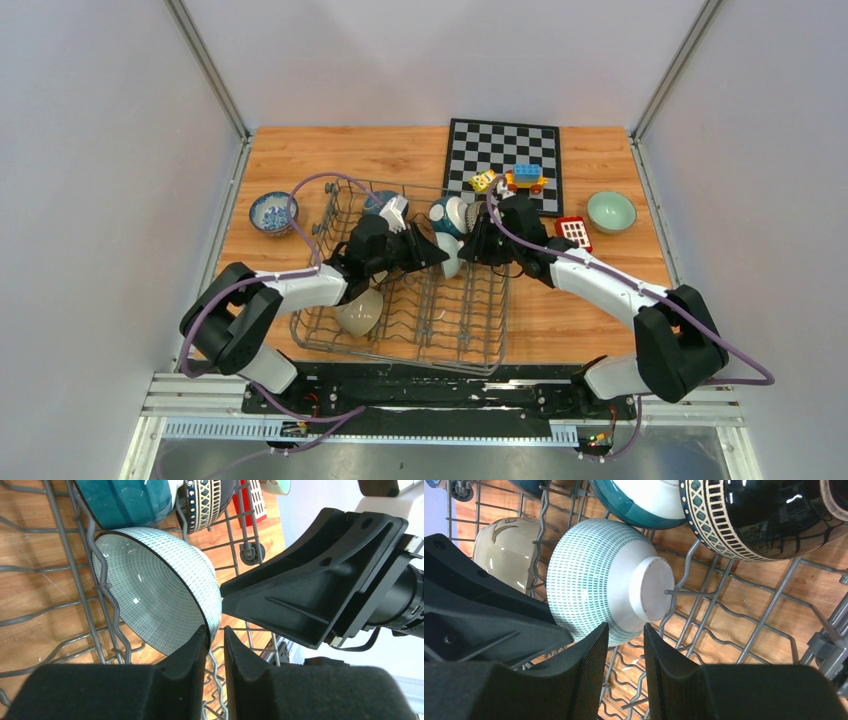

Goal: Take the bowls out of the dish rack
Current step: Pick up the bowl from the dish rack.

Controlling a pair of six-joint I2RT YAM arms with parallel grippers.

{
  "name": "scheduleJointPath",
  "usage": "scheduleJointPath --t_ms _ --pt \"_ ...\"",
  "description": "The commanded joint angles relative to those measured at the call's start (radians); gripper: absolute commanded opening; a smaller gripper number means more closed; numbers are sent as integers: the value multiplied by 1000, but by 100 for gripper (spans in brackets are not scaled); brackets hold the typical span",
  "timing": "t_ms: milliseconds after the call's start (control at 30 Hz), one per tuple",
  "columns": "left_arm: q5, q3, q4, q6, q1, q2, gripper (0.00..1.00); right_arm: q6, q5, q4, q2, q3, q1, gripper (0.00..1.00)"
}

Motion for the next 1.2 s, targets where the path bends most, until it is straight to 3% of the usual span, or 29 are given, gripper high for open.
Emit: scheduleJointPath --t_ms 0,267,567,833,1167 --pt "43 16 93 -19 -5 20 17 8 -39 39 8 -17 2 36" --pt "60 10 158 -40 -6 40 0 8 -62 49 0 -20 1 37" --pt "63 -11 166 -23 -6 -12 0 -19 -58 -22 -59 6 2 43" --pt "62 -37 153 -9 -7 -67 0 -37 -21 -99 -158 12 2 56" --pt "61 -61 144 -5 -6 -118 0 -50 -8 -188 -257 38 2 64"
